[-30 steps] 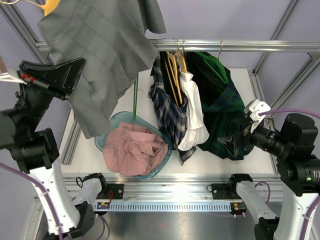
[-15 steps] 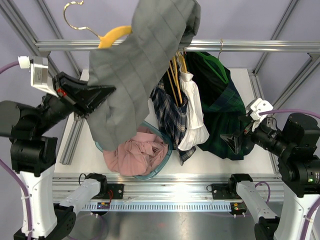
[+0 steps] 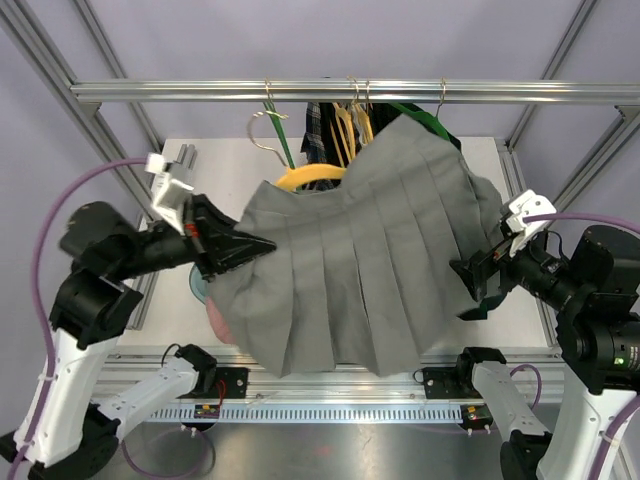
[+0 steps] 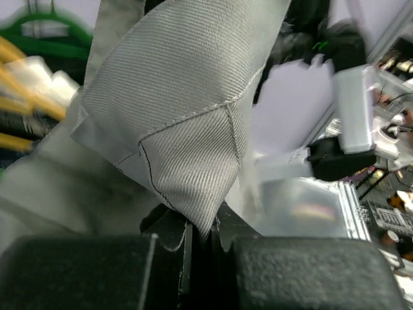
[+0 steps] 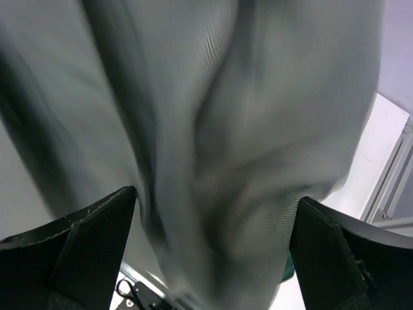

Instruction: Remove the skirt from the hanger

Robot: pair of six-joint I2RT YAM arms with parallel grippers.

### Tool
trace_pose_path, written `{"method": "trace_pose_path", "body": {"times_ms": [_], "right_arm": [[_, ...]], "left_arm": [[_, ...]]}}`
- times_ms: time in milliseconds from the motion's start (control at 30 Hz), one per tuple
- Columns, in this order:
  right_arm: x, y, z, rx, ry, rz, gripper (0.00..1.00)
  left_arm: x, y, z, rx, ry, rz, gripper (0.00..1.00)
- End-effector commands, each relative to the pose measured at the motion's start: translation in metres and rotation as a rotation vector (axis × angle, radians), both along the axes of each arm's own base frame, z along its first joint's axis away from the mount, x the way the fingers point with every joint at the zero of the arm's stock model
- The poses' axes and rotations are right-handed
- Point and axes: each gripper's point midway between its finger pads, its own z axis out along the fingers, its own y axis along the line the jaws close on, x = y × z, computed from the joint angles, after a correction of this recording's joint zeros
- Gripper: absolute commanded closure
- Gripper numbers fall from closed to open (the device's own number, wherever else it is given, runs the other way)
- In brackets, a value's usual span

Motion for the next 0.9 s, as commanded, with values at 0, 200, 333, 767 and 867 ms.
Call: {"method": "trace_pose_path", "body": {"times_ms": [0, 200, 333, 767, 867], "right_arm": [[-0.007, 0.0, -0.006, -0.005, 0.018, 0.005, 0.01], [-0.015, -0.003, -0.053, -0.035, 0.126, 0.007, 0.0], [-0.035, 0.017, -0.061, -0.002, 0.142, 0.147, 0.0], [-0.019, 0.037, -0.071, 0.223, 0.313, 0.164, 0.01], [-0.013, 0.031, -0.089, 0.181, 0.341, 0.146, 0.01]], "left_arm": [[0.037, -0.009, -0.047, 0.127, -0.022, 0.152, 1.0], [0.05, -0.026, -0.097, 0.238, -0.127, 0.236, 1.0], [0.044, -0.05, -0.147, 0.354, -0.204, 0.219, 1.0], [0.037, -0.085, -0.206, 0.45, -0.539, 0.413, 1.0], [0.038, -0.081, -0.2, 0.391, -0.547, 0.448, 1.0]]}}
